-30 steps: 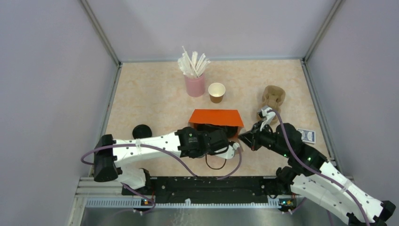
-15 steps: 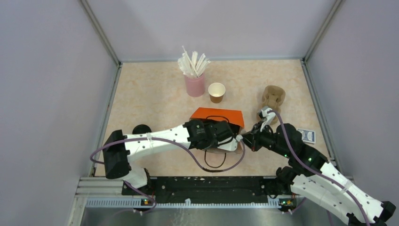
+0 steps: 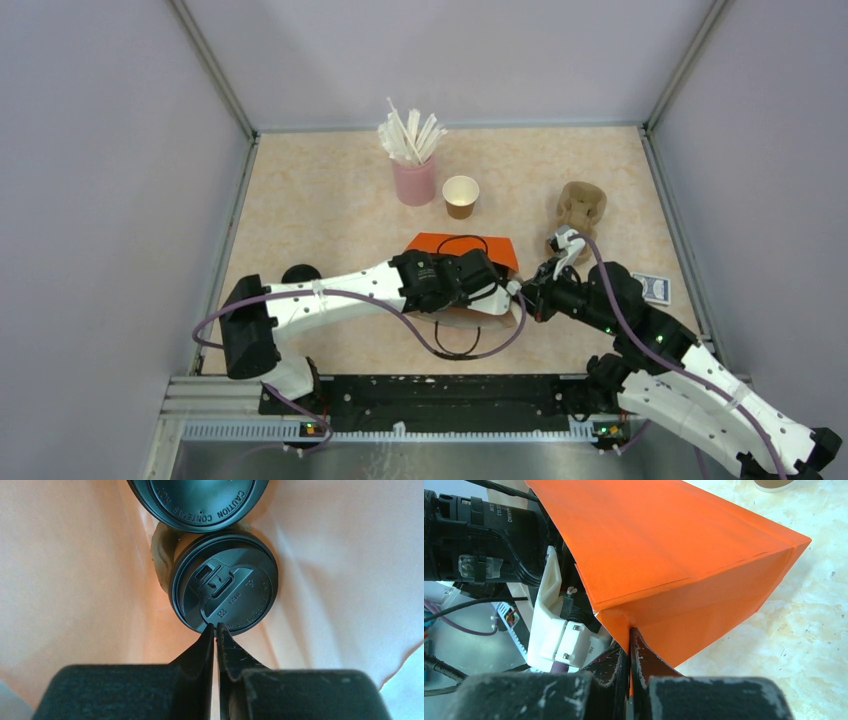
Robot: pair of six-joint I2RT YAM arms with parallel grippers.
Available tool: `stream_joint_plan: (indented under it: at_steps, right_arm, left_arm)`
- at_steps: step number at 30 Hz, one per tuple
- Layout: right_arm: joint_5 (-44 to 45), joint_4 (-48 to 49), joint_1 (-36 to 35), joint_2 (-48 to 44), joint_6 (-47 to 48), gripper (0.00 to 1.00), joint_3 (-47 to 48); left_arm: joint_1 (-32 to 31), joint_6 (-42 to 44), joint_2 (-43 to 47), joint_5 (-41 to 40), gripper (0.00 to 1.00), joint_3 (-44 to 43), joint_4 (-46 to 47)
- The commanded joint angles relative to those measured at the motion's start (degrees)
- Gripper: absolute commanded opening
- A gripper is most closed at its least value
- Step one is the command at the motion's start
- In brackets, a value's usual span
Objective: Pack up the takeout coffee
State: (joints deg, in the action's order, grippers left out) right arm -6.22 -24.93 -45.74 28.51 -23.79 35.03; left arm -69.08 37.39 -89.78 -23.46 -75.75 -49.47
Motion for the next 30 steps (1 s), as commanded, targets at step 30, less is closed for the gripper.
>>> stream_joint_plan:
  at_steps: [30]
  right_arm:
    - [-2.0,2.4,-0.4,0.4,0.5,0.0,3.6]
  left_arm:
    - [3.5,6.5,-4.1,-6.6,0.07,4.1,11.5]
